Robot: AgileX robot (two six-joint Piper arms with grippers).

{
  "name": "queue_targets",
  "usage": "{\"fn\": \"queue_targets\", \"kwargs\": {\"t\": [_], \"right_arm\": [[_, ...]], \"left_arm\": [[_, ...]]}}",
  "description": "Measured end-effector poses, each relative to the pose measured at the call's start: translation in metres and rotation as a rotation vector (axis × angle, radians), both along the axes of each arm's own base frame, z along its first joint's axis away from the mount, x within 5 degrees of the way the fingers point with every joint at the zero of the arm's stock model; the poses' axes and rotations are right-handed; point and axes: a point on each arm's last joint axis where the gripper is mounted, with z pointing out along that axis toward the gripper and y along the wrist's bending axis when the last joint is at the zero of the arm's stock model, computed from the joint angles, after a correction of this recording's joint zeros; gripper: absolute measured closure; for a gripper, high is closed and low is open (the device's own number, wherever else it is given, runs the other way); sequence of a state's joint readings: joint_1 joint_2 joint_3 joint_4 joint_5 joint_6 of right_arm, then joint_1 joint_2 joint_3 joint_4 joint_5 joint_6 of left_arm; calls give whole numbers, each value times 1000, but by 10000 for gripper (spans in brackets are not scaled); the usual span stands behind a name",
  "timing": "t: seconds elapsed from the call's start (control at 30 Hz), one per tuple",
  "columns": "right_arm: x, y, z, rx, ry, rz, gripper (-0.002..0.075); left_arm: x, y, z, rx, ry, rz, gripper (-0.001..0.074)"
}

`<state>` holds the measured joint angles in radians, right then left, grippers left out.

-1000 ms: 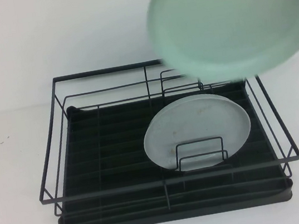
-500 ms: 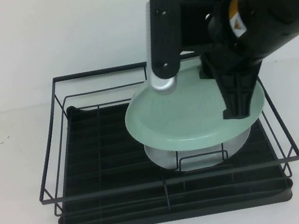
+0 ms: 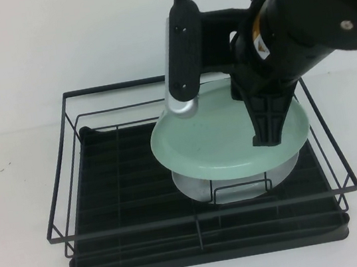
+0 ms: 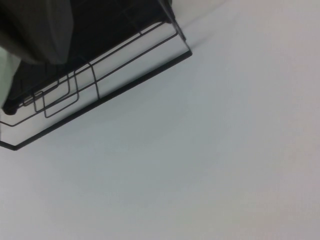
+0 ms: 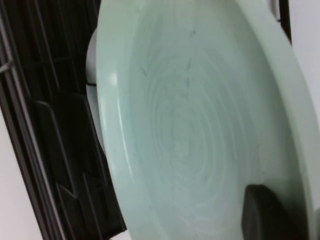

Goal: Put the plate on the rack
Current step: Place the plate on the rack

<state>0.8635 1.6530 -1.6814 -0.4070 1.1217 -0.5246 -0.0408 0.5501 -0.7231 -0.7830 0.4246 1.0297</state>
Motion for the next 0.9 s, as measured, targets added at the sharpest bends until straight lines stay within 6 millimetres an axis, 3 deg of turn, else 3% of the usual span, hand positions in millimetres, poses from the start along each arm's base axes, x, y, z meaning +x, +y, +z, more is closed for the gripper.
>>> {"fn": "queue_targets", "kwargs": {"t": [0.5,0.9], "right_arm": [[5,2,-5,-6,-7,-40,610],[5,2,-34,-57,13,-23,610]], "left_arm": [[0,-1,0,26,-8,-16,734],[0,-1,0,34,-11,-16,734]]}}
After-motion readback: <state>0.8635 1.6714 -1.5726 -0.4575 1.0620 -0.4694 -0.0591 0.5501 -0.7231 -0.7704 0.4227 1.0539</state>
